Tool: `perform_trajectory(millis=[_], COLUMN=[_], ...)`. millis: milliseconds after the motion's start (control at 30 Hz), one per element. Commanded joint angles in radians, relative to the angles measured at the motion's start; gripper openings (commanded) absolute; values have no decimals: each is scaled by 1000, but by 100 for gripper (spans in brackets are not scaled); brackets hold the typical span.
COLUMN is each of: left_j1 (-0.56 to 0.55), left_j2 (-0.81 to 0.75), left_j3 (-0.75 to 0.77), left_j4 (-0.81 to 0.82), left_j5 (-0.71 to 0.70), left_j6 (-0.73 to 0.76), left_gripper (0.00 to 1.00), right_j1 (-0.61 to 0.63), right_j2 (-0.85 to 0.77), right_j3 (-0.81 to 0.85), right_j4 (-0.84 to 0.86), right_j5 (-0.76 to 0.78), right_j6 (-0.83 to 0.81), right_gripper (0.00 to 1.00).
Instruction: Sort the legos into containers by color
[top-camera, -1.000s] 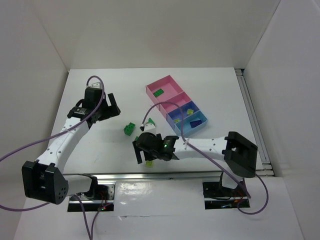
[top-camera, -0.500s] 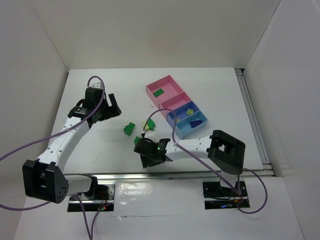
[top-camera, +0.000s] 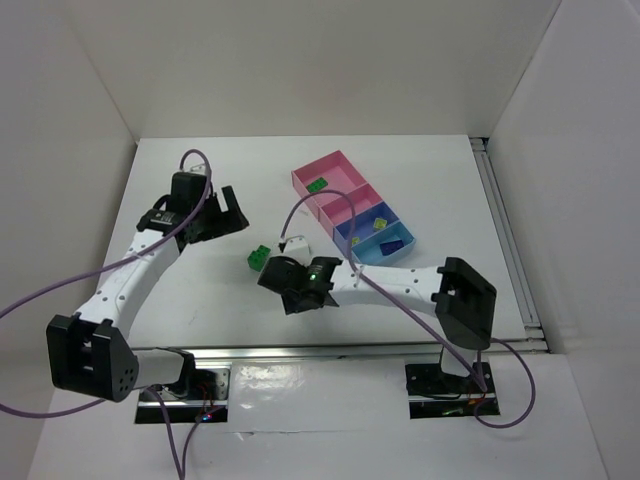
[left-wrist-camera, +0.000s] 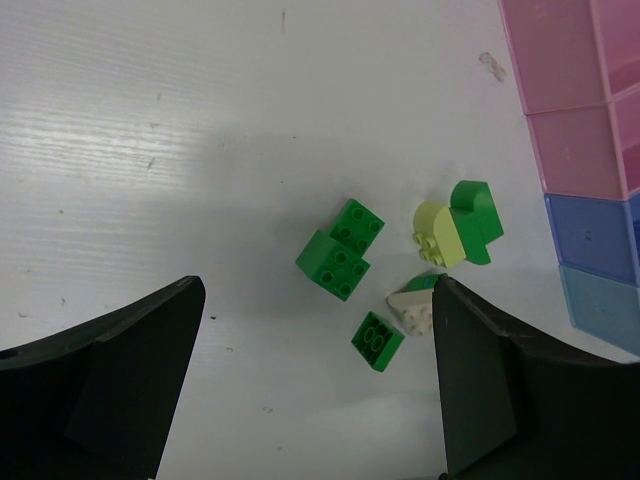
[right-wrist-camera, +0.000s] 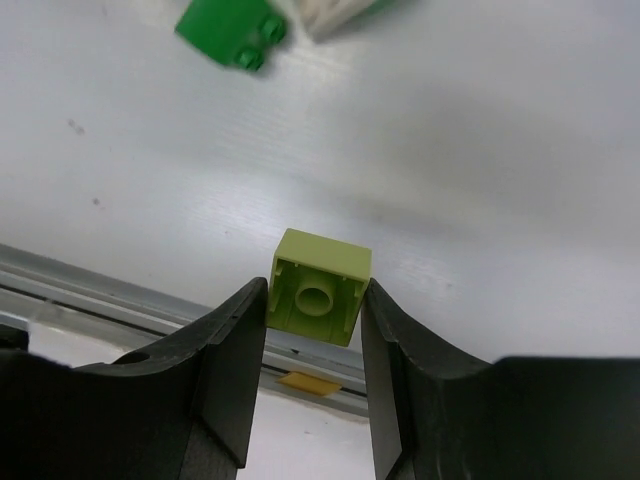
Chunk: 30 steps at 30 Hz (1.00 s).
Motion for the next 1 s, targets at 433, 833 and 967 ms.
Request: perform_trajectory(millis=[433, 833, 967], left_j1=[-33, -63, -63], left_j2=[156, 173, 185], left_j3=[68, 25, 14], left_j4=[-21, -24, -24], left_j5=[171, 198, 189], left_j6=[-13, 99, 139], left_gripper=[97, 98, 98], right_j1=[-569, -789, -789], right_j2=[-243, -97, -15], right_j3=[19, 102, 148], right_j4=[3, 71, 91], right_j5=[-61, -154, -154], right_j6=[-241, -347, -368], right_gripper=[29, 31, 34])
